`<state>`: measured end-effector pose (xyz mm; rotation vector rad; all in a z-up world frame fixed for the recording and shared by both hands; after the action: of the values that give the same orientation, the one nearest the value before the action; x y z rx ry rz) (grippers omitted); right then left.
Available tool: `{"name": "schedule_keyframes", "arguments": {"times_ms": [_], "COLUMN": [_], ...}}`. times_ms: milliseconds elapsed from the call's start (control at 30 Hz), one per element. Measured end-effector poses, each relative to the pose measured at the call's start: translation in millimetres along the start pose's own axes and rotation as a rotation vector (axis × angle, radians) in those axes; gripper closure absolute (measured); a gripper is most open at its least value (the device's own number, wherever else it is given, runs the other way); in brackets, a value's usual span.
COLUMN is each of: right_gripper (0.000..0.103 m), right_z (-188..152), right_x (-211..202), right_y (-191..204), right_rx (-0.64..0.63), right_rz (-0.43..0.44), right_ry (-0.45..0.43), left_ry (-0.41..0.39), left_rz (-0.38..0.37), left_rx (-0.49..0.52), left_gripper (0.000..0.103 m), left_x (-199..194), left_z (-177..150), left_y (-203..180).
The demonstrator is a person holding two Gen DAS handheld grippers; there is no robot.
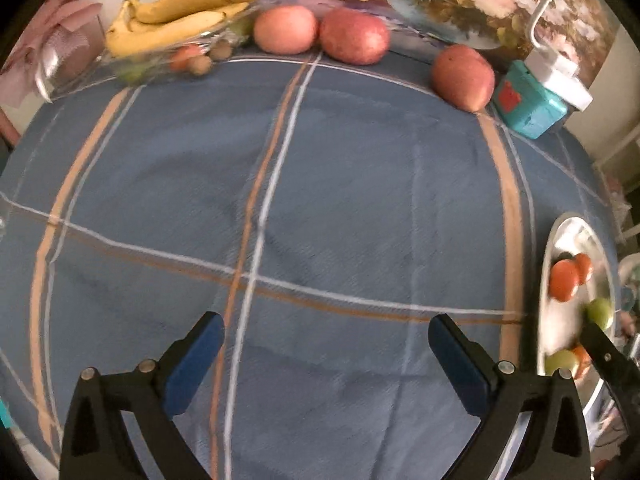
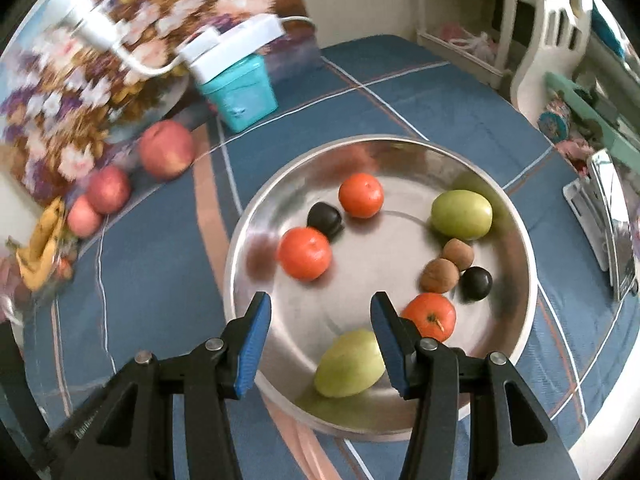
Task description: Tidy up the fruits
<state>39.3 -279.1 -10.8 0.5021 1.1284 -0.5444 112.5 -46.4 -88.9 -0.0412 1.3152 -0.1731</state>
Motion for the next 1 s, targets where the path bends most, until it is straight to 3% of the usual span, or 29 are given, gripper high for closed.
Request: {"name": "schedule_keyframes", "arguments": {"times_ms": [233,300,333,400,433,567,700,1000], "right_gripper": [0.049,0.038,0.033,0.012,0.01,0.009,0.009,0.009], "right_z": [-31.0,-39.3,-45.3,-52.3,-54.5,-69.7,-83.8,-93.4], "right_x": [-6.9,-8.1,-10.7,-15.6,-17.5,-24.2,-25.7,-42.7], "right_y": [11.9,11.6,10.3,9.4,9.3,10.4,12.6,9.4], "right_rx": [-0.106,-0.104,-0.096,-0.093,-0.096,-0.127,-0.136,-0.151], "right_rz": [-0.029,-0.012,-0.001,0.03,0.034,0.015,0.031,-0.022], "right_ry": [0.016,0.024,0.02,0.008,0.005,0.016,0.055,0.018], "left_ry": [0.014,0.033,0.037,0.039,0.037,0.012,0.036,0.02], "left_rz": [0.173,0.198,0.19,0.177,0.174,0.194,0.151,0.101], "left_rx": [0.051,0.05,0.046,0.047,0.052,0.087,0.068,0.037], "left_gripper": [0.0,0.0,0.0,0.0,0.0,0.0,0.0,0.0], "left_x": [-10.0,-13.5,-17.2,-22.7,-26.3,-41.6,-46.9,-61.5], "left_z": [-30.0,-39.9,-45.8,-53.3,-57.5,-74.2,-87.7,-110.5], "left_y": [12.6,16.7,19.3,21.9,22.9,27.3,34.9,44.7]}}
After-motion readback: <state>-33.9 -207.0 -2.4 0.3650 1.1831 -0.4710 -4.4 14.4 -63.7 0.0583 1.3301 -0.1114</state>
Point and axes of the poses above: each gripper's, at about its wrist camera, not at the fingertips, and x roughly the way its jaws point, y to its left, z to its top, the point moved 5 cm from there along x, roughly the way its jaws point, and after that the axes turned 2 degrees about y, right-handed, at the moved point
